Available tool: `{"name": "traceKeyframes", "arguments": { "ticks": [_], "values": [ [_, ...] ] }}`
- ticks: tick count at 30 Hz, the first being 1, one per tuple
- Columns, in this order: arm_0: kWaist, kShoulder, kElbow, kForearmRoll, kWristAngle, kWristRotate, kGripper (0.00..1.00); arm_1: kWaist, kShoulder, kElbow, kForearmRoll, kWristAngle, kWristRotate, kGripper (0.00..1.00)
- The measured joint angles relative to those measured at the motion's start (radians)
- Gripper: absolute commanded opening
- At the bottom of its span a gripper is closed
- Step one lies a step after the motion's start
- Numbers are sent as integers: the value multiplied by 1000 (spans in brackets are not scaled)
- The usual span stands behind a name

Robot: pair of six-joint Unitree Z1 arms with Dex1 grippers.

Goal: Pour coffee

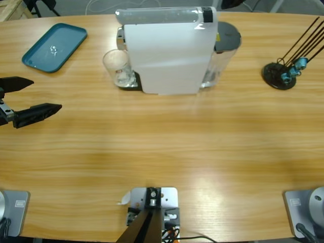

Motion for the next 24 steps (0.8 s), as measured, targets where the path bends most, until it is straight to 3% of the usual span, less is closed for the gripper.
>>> {"name": "traceKeyframes", "arguments": {
  "ticks": [24],
  "values": [
    [0,2,0,-4,-5,0,991,0,-15,-37,16,5,3,887]
  ]
}}
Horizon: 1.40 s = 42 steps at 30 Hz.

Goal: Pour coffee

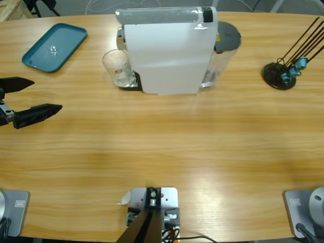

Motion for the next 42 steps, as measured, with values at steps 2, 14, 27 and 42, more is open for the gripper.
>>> {"name": "traceKeyframes", "arguments": {
  "ticks": [2,14,27,42],
  "values": [
    [0,4,1,-23,0,0,991,0,-20,84,-59,6,0,896],
    [0,6,12,-144,0,3,987,28,-505,855,-474,11,43,1000],
    [-1,13,86,-205,-31,37,987,68,-847,1276,-780,19,42,1000],
    [-1,-56,149,-248,-57,97,977,70,-789,1326,-861,31,33,1000]
  ]
}}
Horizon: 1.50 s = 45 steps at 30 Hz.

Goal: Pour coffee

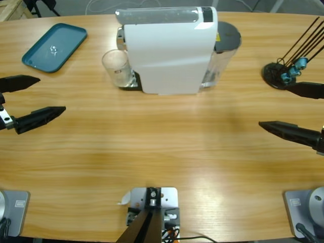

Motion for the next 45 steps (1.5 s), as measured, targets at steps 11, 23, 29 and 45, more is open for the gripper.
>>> {"name": "traceKeyframes", "arguments": {
  "ticks": [11,23,29,45],
  "values": [
    [0,-15,73,-82,0,15,991,0,7,3,-9,0,-16,1000],
    [0,-15,88,-98,11,16,991,0,35,5,-25,0,-16,1000],
    [0,-15,91,-101,11,16,991,0,39,6,-29,0,-16,1000],
    [0,-15,94,-110,11,16,987,0,39,9,-29,0,-16,1000]
  ]
}}
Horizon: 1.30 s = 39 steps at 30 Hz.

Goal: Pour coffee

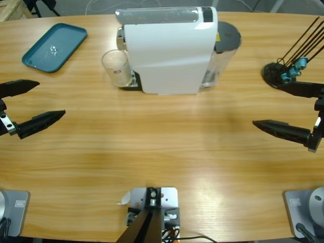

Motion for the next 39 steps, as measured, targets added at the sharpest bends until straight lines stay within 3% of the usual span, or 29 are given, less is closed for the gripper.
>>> {"name": "traceKeyframes", "arguments": {
  "ticks": [39],
  "values": [
    [0,25,0,-18,0,0,987,0,0,0,-8,5,0,1000]
  ]
}}
